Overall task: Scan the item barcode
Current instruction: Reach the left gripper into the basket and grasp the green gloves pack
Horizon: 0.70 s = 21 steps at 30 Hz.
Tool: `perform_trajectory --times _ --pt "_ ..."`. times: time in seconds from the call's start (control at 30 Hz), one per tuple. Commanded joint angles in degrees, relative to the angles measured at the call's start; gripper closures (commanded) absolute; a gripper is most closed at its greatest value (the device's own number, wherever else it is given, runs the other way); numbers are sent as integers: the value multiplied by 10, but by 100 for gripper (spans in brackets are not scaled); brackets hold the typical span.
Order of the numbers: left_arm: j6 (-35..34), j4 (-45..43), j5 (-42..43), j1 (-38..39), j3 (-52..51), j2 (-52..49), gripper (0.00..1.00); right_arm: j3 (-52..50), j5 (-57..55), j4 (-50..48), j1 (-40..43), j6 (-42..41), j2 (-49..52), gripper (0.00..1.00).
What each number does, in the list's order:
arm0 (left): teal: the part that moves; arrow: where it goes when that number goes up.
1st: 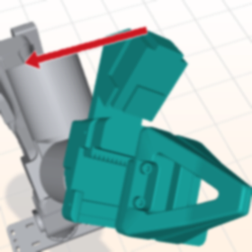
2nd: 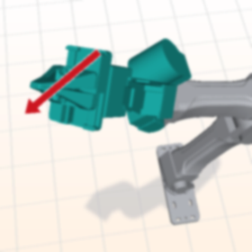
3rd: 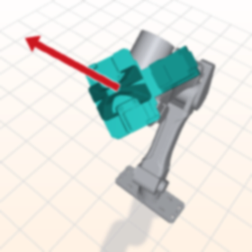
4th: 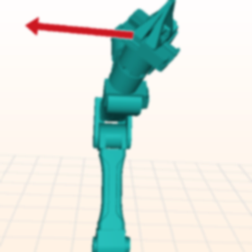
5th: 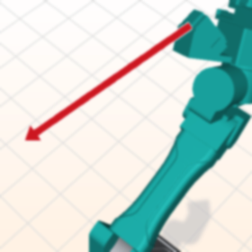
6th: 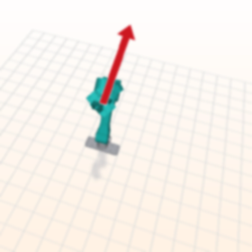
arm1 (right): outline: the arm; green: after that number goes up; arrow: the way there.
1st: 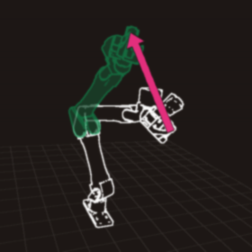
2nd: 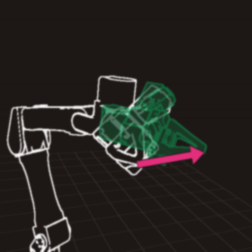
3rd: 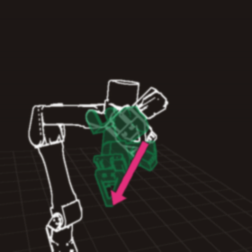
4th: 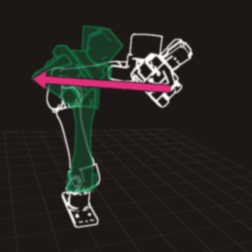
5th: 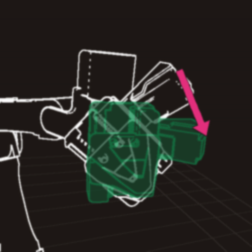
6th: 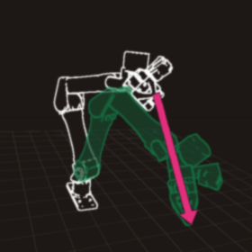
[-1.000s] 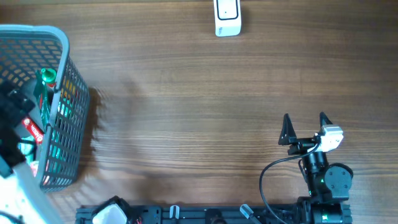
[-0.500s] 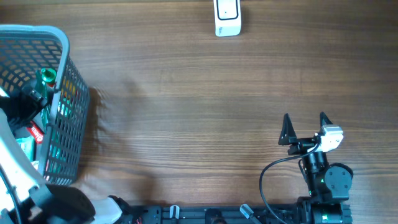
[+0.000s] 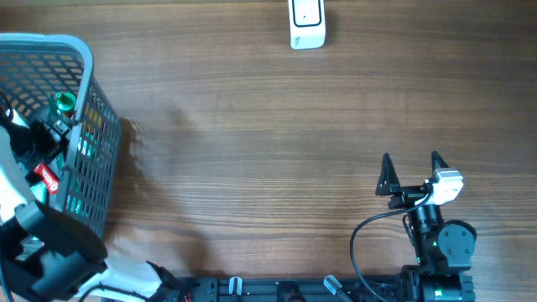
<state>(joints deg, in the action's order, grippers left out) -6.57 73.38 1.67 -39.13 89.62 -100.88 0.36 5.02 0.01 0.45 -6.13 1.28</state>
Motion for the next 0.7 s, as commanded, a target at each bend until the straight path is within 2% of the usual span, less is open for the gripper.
perform_trajectory --times 0.0,0.23,0.4,0.47,0.5,0.57,0.67 --pt "5 -16 19 -3 2 -32 4 0 -7 -2 -2 6 1 0" --pt "5 -59 49 -4 2 -59 4 0 -7 -2 -2 5 1 0" --pt "5 -99 49 -4 -26 -61 8 0 -7 -2 -2 6 1 0" --pt "5 -118 49 -4 -42 -61 12 0 -7 -2 -2 6 1 0" --pt "5 -130 49 -4 -55 -61 21 0 -7 -2 -2 6 1 0" --pt "5 -134 46 -4 -64 -61 46 0 -7 -2 -2 6 1 0" --pt "5 -139 31 -9 -64 -61 94 0 -7 -2 -2 6 1 0"
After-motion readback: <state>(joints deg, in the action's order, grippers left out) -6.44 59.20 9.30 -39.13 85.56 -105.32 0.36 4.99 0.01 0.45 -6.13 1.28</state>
